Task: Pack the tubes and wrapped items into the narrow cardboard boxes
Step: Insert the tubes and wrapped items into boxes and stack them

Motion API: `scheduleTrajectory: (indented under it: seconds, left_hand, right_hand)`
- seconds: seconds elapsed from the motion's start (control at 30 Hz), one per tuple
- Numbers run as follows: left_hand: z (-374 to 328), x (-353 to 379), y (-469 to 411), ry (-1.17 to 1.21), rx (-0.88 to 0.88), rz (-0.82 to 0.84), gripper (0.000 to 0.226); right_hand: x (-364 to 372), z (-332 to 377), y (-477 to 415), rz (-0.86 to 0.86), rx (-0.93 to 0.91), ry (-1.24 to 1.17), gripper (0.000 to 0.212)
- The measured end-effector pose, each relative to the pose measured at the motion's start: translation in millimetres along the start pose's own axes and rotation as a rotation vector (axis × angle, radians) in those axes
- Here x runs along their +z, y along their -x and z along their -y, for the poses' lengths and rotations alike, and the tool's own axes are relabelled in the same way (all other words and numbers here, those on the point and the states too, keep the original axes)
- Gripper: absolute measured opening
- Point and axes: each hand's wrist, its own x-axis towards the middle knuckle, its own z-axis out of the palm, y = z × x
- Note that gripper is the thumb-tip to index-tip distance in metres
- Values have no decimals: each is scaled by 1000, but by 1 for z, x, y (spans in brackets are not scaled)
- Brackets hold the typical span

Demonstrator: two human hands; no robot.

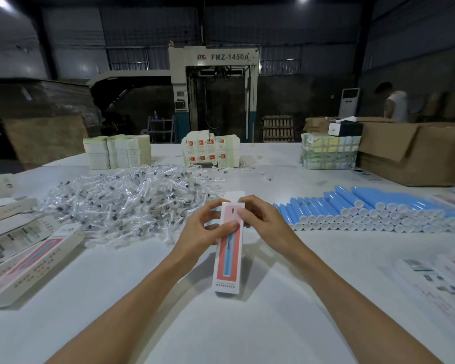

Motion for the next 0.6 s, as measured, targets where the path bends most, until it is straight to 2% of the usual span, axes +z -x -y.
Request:
scheduleTrajectory:
  seconds: [0.1, 0.2, 0.33, 0.47, 0.6]
  left_hand:
    - [1, 4, -1, -3, -31, 29, 58]
    - [0, 8, 1, -25, -49, 56, 57]
    - [1, 7, 3, -32, -52, 78, 57]
    - [1, 6, 3, -45, -53, 109, 60]
    - [-3, 6, 5, -30, -47, 110, 53]
  right_hand:
    - [0, -1, -3, -116, 1, -79, 16]
    - [-5, -7, -5, -234, 101, -207, 17]
    - [-14, -16, -7, -160, 132, -135, 15]
    - [-17, -16, -7, -178, 17, -57, 10]
    - [-22, -16, -7, -153, -94, 114, 16]
